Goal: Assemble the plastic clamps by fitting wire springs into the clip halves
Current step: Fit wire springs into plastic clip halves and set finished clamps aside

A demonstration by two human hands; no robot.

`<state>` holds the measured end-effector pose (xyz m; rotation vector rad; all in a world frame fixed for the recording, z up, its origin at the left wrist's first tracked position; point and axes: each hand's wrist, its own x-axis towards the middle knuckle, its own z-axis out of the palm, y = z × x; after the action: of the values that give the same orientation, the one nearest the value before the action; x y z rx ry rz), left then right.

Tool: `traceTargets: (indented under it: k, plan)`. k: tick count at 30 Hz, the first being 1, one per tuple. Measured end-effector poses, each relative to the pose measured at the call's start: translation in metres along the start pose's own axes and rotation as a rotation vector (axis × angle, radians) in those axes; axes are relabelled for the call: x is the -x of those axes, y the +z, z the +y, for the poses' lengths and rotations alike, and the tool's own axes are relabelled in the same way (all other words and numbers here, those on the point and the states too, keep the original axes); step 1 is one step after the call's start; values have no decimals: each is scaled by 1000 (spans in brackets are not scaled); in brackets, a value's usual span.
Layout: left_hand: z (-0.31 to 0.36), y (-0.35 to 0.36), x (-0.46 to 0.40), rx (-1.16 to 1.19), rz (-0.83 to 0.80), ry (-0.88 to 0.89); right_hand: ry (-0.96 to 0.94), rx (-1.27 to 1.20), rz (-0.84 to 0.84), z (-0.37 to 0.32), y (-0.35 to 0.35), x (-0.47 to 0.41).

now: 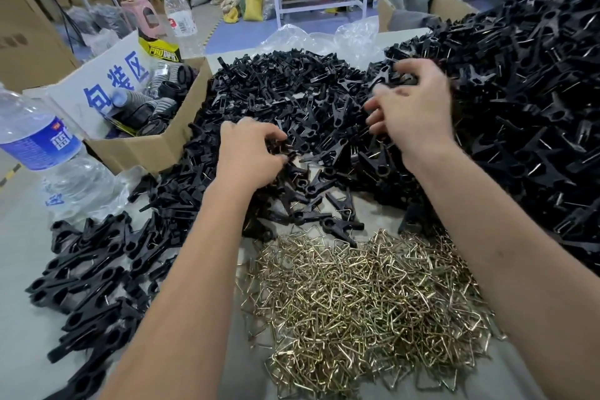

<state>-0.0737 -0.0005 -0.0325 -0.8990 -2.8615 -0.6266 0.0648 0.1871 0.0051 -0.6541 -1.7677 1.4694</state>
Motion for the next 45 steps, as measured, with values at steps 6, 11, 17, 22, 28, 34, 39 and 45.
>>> traceTargets:
  k: [6,11,17,22,28,34,39,45]
  plan:
    - [-9,-8,-23,-76,-261,30,-464,948,-677,9,68,-1]
    - [-26,-20,-27,6,-287,24,-343,1157,-932,19,99,-12]
    - [-42,-22,-31,37,-231,44,-330,1062,-900,29,99,-16]
    - [-46,-15,-30,113,-134,71,-315,880,-920,27,100,-12]
    - [-43,-12,-26,183,-29,-28,-188,873,-861,34,109,-11]
    - [-37,-15,-20,295,151,-175,-213,943,-924,32,111,-13]
    - [-36,-19,-16,500,154,-223,-228,1035,-938,35,112,-9]
    - [-35,-20,-17,304,42,-172,-304,1023,-801,39,114,-6]
